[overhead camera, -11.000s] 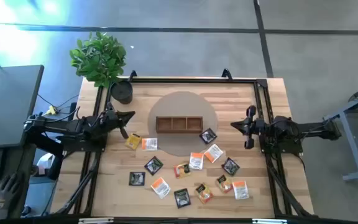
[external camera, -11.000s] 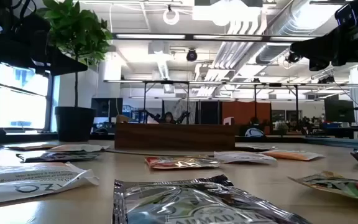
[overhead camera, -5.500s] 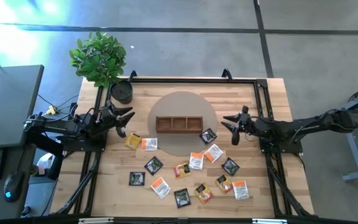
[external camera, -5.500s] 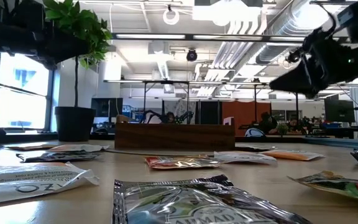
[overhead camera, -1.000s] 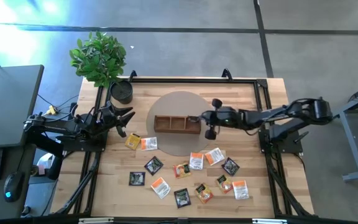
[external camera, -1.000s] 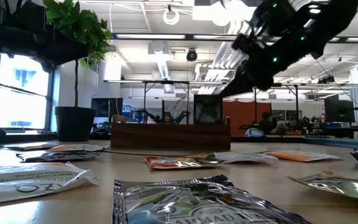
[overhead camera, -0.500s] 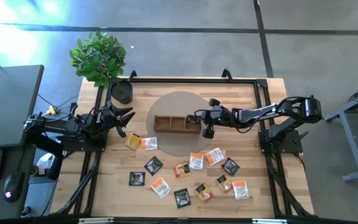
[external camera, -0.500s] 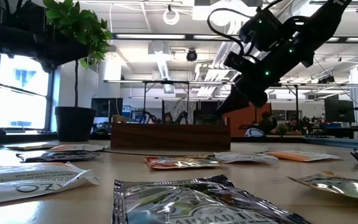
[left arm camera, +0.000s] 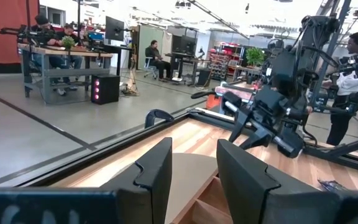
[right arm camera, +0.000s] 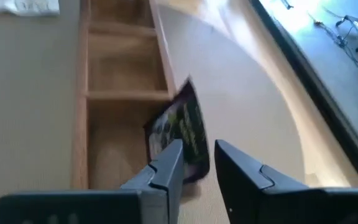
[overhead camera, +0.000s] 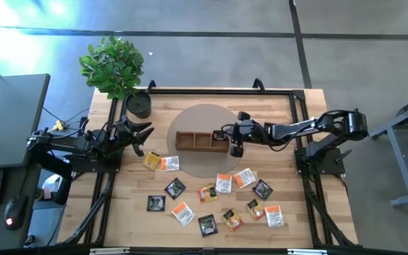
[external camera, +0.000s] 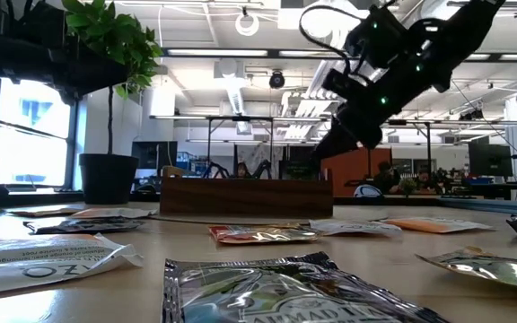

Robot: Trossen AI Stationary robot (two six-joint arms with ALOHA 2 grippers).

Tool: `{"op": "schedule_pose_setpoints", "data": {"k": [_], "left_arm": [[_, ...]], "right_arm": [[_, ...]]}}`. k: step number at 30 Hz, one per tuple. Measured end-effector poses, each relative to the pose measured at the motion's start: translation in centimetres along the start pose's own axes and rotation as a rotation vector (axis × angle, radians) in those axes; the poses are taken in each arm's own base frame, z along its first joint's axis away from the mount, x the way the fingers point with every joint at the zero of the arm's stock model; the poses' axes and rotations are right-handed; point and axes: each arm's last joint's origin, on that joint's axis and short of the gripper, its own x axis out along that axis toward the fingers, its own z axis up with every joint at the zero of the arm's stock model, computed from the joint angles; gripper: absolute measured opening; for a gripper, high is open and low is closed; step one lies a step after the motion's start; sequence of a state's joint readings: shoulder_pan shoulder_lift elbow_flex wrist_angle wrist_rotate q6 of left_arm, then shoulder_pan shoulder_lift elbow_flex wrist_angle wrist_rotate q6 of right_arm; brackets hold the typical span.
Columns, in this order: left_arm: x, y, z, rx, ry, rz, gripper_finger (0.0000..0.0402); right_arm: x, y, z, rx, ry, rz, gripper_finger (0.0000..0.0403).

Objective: Pick & Place Tea
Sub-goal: Put the purple tea bag into the right section of the wooden organizer

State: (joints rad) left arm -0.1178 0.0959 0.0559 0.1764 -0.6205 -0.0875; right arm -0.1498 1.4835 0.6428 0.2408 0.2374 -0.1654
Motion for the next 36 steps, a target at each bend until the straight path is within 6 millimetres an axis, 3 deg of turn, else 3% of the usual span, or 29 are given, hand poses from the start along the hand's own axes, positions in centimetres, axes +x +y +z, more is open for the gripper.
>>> {"op": "schedule_pose_setpoints", "data": {"k": [9, 16, 20, 28, 36], "left_arm": [[0.0, 0.0, 0.0, 0.000, 0.000, 0.000, 0.0127], [0.0, 0.0, 0.0, -0.002, 0.000, 0.000, 0.0127], [0.0, 0.0, 0.0, -0.026, 0.000, 0.000, 0.0127], [0.0, 0.0, 0.0, -0.026, 0.000, 0.000, 0.0127], [0.0, 0.0, 0.0, -0.026, 0.000, 0.000, 0.0127]], "right_arm": [[-3.6, 0.9, 3.5, -0.016, 0.163, 0.101, 0.0108], [-6.7, 3.8, 4.2, 0.065, 0.376, 0.278, 0.0101], [-7.9, 6.0, 2.9, 0.168, 0.506, 0.345, 0.0093], [-10.3, 10.7, -1.7, 0.487, 0.816, 0.406, 0.0090], [-12.5, 12.8, -4.1, 0.543, 0.918, 0.312, 0.0091]]}}
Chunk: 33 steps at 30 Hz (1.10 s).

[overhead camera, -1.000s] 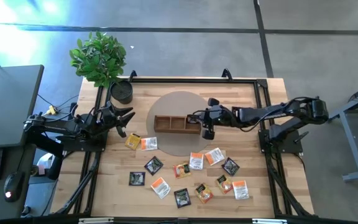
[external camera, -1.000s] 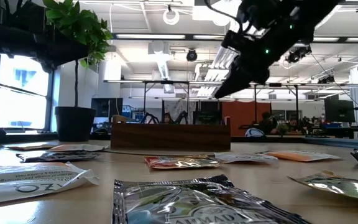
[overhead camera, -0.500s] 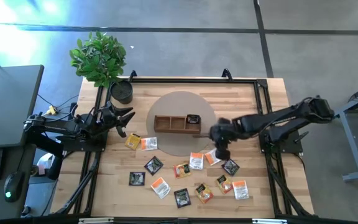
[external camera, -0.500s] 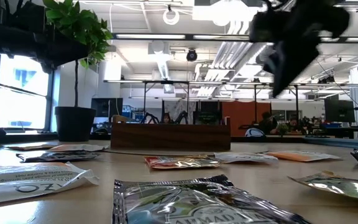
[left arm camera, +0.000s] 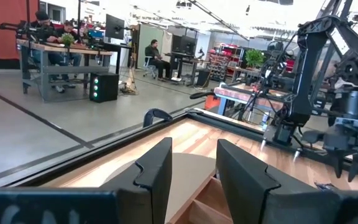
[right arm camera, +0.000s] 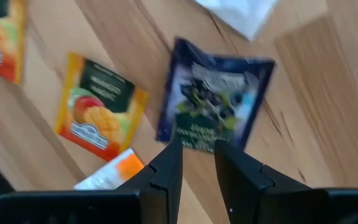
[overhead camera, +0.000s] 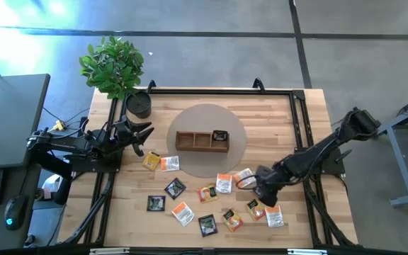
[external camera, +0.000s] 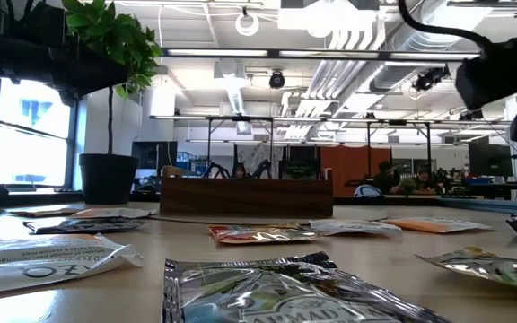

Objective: Pick & Place Tea
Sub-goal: Put the purple tea bag into the right section of the wooden organizer

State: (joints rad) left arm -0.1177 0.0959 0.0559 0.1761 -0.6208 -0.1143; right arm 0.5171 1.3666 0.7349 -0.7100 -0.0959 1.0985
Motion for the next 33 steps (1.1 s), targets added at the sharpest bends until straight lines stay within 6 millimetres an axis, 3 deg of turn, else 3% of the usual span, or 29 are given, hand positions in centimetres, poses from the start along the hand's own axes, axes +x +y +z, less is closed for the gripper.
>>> {"op": "schedule_pose_setpoints", "data": {"k": [12, 19, 33], "left_arm": [[0.0, 0.0, 0.0, 0.000, 0.000, -0.001, 0.0127], [0.0, 0.0, 0.0, 0.000, 0.000, 0.000, 0.0127], [0.0, 0.0, 0.0, 0.000, 0.001, -0.001, 0.0127]], "right_arm": [[0.2, -0.3, -0.7, -0.010, -0.113, -0.117, 0.0093], [2.4, -2.0, -1.3, 0.032, -0.086, -0.094, 0.0092], [4.2, -3.6, -1.6, 0.076, -0.135, -0.058, 0.0089]]}}
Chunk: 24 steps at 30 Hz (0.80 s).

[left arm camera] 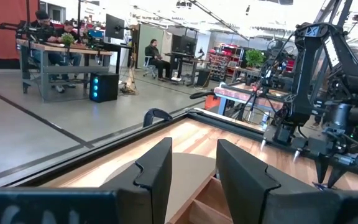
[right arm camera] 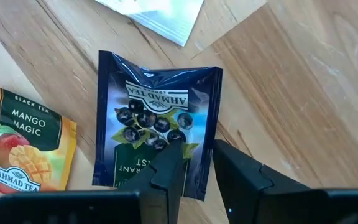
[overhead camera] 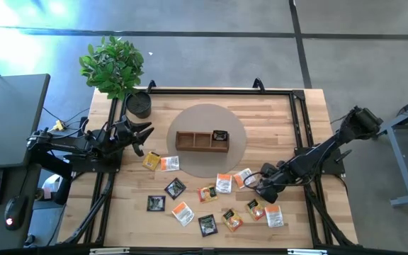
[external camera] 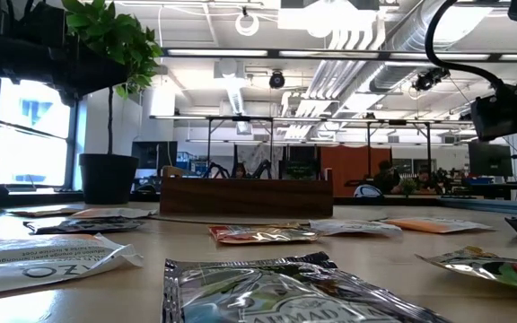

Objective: Pick & Place Tea
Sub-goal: Put the purple tea bag into the right section of the wooden organizer

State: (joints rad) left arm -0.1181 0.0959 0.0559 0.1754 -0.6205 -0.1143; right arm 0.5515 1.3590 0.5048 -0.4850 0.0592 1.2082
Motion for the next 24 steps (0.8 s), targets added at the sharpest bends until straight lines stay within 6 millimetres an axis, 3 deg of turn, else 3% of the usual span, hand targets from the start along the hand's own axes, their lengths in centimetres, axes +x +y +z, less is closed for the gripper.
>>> {"op": "schedule_pose_setpoints", "data": {"k": [5, 11, 16, 24], "left_arm": [[0.0, 0.0, 0.0, 0.000, 0.000, 0.000, 0.0127], [0.0, 0.0, 0.0, 0.000, 0.000, 0.000, 0.0127], [0.0, 0.0, 0.0, 0.000, 0.000, 0.000, 0.0127], [0.0, 0.0, 0.0, -0.008, -0.001, 0.000, 0.0127]], "right_arm": [[0.1, -0.1, 0.0, -0.055, -0.009, -0.010, 0.0070], [0.1, -0.2, 0.0, -0.116, -0.023, -0.022, 0.0007], [-0.7, 0.8, 0.5, -0.177, -0.030, -0.034, 0.0008], [-3.4, 2.8, 3.1, -0.277, -0.143, -0.058, 0.0003]]}}
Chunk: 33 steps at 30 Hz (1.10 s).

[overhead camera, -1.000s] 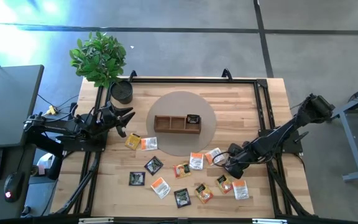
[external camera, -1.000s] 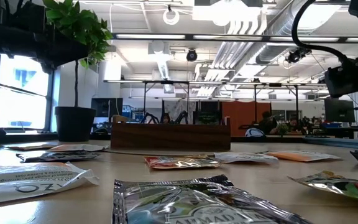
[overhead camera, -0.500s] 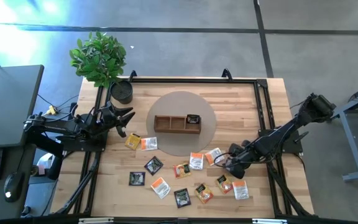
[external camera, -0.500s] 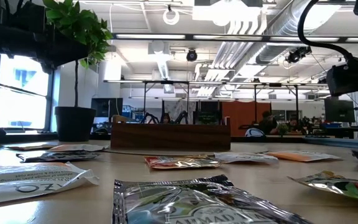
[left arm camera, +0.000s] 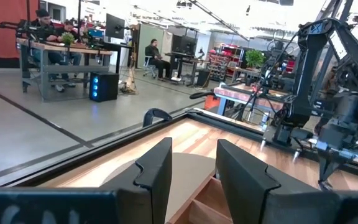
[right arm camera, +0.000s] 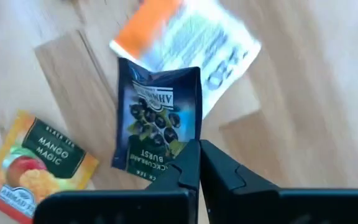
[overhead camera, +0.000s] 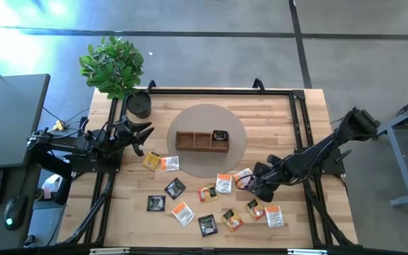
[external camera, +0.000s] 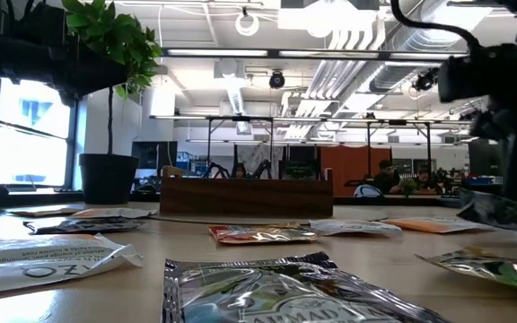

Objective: Pick & Place Tea
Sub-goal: Put the purple tea bag into the right section of the wooden organizer

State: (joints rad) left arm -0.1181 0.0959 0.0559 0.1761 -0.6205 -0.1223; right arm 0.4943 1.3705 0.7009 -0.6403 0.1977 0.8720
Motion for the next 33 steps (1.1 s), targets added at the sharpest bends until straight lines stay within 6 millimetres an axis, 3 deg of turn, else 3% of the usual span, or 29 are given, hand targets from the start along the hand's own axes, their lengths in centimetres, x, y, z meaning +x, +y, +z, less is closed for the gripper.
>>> {"op": "schedule_pose_setpoints", "data": {"k": [8, 17, 24, 33], "left_arm": [[0.0, 0.0, 0.0, -0.014, 0.000, 0.000, 0.0127], [0.0, 0.0, 0.0, -0.014, 0.000, 0.000, 0.0127], [0.0, 0.0, -0.1, -0.009, 0.007, 0.001, 0.0127], [0.0, 0.0, -0.2, -0.004, 0.015, 0.003, 0.0127]], "right_arm": [[-0.8, -1.1, 3.6, -0.129, -0.153, -0.095, 0.0002], [-0.6, -2.3, 4.7, -0.129, -0.028, 0.062, 0.0013], [-0.6, -1.4, 4.1, -0.167, -0.018, 0.090, 0.0090], [2.8, -2.4, 1.9, -0.163, -0.100, 0.138, 0.0190]]}}
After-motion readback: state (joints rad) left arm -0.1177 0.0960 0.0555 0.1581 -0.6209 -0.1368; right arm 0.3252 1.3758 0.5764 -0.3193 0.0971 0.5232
